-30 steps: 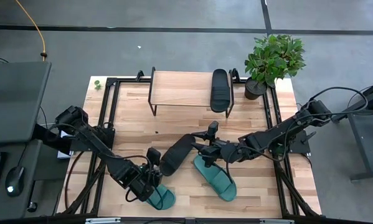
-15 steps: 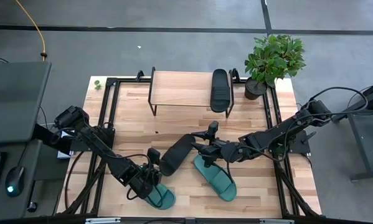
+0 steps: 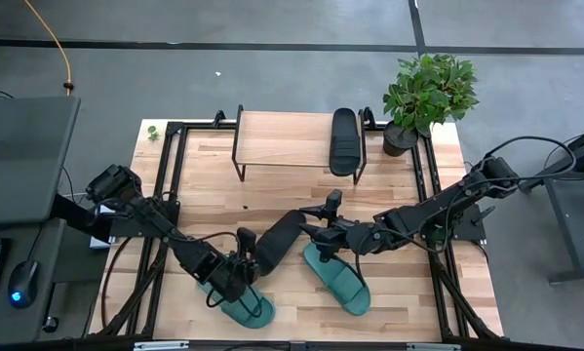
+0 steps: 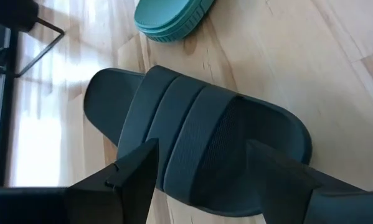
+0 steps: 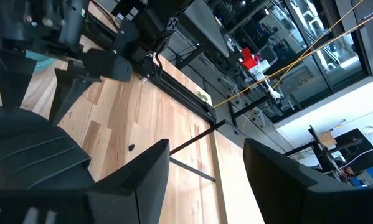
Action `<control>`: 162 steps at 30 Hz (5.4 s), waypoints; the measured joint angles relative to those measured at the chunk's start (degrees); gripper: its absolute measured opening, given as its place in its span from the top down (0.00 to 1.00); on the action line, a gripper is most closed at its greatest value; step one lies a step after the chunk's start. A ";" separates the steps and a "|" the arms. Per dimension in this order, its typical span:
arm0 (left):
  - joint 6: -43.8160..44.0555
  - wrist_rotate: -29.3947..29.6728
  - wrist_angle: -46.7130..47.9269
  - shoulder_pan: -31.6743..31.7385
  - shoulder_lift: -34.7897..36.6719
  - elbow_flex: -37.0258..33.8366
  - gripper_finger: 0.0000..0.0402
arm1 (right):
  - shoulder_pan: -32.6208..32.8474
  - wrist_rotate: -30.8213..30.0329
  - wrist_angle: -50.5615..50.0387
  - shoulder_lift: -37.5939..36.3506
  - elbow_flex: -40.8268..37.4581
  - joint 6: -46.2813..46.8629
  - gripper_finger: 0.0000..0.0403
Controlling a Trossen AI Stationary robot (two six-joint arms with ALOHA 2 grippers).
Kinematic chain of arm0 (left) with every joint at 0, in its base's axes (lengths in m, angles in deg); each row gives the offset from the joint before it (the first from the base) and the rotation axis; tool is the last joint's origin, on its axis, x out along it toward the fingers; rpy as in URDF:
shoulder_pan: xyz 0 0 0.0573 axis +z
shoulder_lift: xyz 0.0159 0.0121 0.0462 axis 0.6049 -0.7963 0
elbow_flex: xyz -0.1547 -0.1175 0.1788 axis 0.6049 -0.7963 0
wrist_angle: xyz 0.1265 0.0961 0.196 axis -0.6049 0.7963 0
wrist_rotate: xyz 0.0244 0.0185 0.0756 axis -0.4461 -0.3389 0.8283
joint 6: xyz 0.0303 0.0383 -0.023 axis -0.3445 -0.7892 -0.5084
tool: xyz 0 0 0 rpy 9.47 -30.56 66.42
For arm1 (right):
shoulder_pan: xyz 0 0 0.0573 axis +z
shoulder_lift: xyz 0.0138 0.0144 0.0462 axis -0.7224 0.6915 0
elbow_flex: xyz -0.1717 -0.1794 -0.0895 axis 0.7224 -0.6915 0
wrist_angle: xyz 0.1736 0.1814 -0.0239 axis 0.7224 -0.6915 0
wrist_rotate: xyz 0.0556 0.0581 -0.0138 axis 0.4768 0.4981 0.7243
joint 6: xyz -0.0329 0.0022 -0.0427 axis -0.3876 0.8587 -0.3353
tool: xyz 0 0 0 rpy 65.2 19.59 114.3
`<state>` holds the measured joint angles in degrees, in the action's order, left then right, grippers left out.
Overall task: Pick and place slides into the shelf
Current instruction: Put the black slipper on the shelf
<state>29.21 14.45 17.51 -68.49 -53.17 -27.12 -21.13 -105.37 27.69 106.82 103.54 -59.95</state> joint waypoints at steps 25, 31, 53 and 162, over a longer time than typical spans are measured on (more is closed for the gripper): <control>-4.57 4.82 -4.61 0.46 -7.02 0.28 0.44 | 0.00 0.02 0.46 -0.02 -0.04 0.00 0.51; -4.70 8.37 -4.62 0.53 -7.02 0.28 0.44 | -0.02 0.02 0.45 -0.02 -0.04 0.00 0.51; -6.48 7.58 -3.52 1.31 -7.02 0.81 0.44 | -0.01 0.02 0.44 -0.02 -0.04 -0.01 0.51; 7.12 13.20 38.95 5.75 -7.06 22.78 0.99 | 0.43 -10.65 -8.12 0.00 5.50 12.52 0.51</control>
<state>36.33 27.64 56.45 -62.74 -60.23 -4.34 -20.70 -116.02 19.57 106.82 109.04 -47.44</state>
